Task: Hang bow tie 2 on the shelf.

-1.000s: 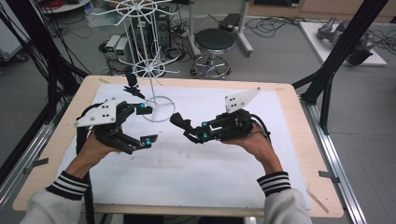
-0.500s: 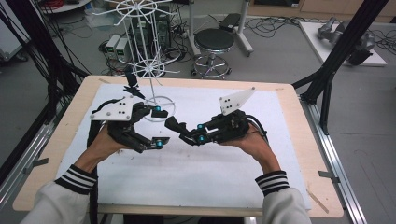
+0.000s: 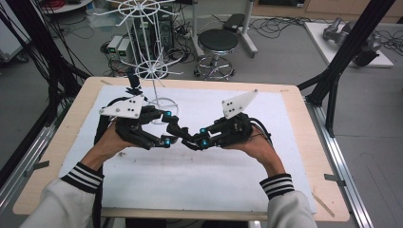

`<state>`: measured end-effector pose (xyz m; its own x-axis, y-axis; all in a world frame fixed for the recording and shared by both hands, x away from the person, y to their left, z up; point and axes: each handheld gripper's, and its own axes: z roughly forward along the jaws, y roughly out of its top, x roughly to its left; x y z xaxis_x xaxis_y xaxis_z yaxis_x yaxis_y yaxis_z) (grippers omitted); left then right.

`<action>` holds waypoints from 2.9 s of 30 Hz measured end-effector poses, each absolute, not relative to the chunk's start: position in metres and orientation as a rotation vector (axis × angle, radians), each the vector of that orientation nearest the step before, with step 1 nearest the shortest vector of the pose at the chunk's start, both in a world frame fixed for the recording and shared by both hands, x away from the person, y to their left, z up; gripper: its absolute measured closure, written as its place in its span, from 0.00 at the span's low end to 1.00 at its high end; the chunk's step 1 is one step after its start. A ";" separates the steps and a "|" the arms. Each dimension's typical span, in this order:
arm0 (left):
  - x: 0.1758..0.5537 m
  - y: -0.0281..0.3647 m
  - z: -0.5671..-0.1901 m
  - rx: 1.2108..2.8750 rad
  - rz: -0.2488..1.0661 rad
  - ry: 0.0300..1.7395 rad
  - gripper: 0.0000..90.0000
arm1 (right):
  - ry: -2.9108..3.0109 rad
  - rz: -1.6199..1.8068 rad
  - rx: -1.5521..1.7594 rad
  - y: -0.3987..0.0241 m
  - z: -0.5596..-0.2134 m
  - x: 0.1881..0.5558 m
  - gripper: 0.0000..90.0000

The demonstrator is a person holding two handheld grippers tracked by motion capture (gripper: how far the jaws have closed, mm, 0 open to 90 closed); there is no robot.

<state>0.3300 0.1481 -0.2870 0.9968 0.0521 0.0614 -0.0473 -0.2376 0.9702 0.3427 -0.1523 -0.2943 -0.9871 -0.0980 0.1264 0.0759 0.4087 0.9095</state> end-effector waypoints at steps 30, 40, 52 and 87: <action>0.327 0.153 -0.285 1.851 0.085 0.028 0.90 | -2.516 -1.694 -0.047 -0.155 -0.294 0.345 0.53; 0.327 0.165 -0.283 1.815 0.130 0.072 0.90 | -2.639 -1.817 -0.360 -0.165 -0.297 0.336 0.01; 0.328 0.178 -0.276 1.758 0.242 0.153 0.90 | -2.659 -1.955 -0.517 -0.197 -0.301 0.320 0.01; 0.351 0.195 -0.261 1.657 0.475 0.470 0.90 | -2.597 -2.269 -1.027 -0.276 -0.364 0.271 0.01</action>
<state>0.3510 0.1952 -0.2609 0.8303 0.5557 0.0422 0.0367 -0.1300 0.9908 0.2708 -0.2763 -0.3639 -0.7430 0.6689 0.0234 0.1130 0.0909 0.9894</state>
